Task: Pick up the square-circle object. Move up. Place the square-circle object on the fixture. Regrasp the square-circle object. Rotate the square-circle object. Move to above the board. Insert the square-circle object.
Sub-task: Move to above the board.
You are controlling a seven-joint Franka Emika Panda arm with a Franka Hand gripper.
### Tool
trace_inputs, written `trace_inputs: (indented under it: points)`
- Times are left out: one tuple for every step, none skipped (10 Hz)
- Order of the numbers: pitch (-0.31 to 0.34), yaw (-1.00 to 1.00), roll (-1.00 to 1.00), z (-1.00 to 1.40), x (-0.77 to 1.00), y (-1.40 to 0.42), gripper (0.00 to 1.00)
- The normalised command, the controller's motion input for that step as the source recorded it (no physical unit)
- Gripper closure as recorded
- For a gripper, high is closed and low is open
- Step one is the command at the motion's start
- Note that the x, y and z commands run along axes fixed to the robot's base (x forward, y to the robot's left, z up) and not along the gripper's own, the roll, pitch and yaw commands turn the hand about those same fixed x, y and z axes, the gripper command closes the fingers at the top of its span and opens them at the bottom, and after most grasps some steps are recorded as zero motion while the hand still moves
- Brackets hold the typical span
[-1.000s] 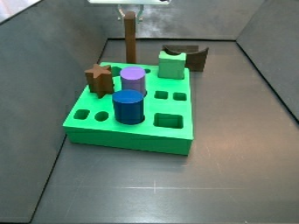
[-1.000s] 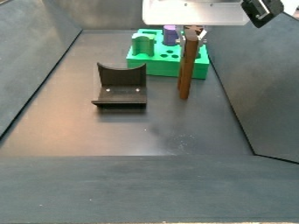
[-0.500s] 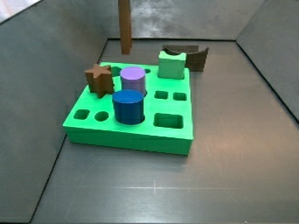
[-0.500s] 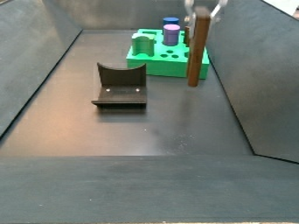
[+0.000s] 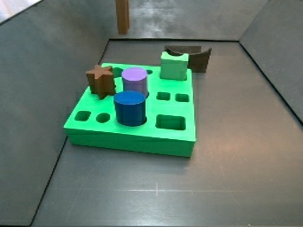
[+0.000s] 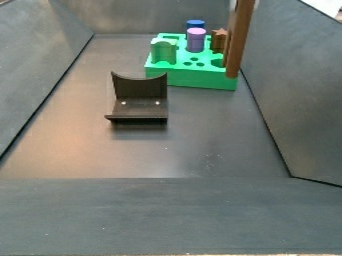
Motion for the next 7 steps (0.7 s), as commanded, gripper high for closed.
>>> trace_inputs:
  points:
    - [0.064,-0.02,-0.10,1.00,-0.05,0.10,1.00]
    - [0.067,-0.02,-0.10,0.91,-0.03,0.08,1.00]
    - [0.069,-0.02,-0.10,0.69,-0.01,0.06,1.00]
    - [0.069,-0.02,-0.09,0.53,0.00,0.04,1.00]
    - [0.072,-0.03,-0.09,0.37,0.00,0.03,1.00]
    - [0.070,-0.03,-0.09,0.21,0.00,0.03,1.00]
    - [0.187,0.07,0.13,0.10,0.25,-1.00,1.00]
